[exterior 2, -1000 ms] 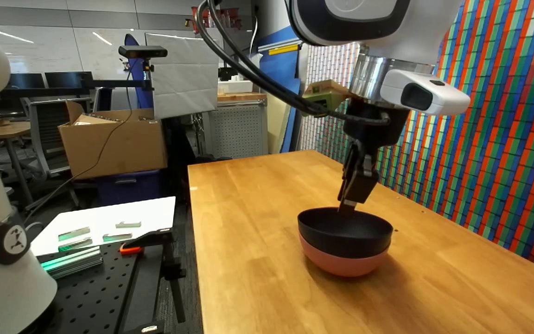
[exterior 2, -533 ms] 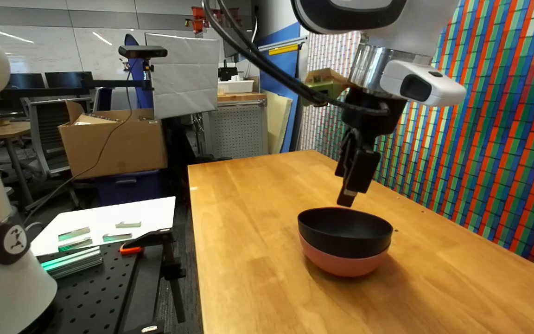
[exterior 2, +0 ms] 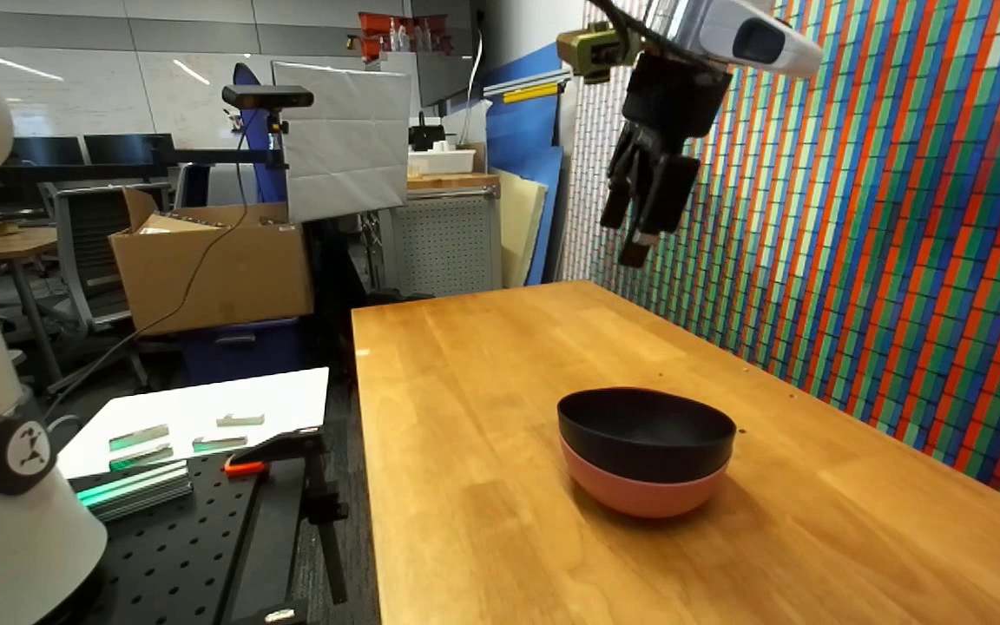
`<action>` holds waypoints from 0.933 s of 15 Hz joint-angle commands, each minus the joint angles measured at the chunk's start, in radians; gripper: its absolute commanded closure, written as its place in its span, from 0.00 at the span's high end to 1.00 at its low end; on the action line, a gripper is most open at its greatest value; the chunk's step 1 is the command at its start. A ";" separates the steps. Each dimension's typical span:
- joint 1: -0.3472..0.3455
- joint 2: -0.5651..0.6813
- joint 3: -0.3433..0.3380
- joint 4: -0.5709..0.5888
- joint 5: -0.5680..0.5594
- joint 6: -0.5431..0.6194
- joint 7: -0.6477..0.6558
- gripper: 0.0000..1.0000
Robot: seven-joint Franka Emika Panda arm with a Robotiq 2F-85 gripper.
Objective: Stack the bowls
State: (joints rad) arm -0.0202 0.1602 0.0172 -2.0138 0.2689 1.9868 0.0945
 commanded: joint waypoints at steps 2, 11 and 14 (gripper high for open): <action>0.049 -0.007 0.015 0.103 -0.107 -0.092 0.034 1.00; 0.093 0.005 0.027 0.207 -0.240 -0.214 0.016 1.00; 0.090 -0.004 0.026 0.173 -0.222 -0.179 0.018 1.00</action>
State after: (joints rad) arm 0.0734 0.1555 0.0394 -1.8434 0.0475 1.8109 0.1121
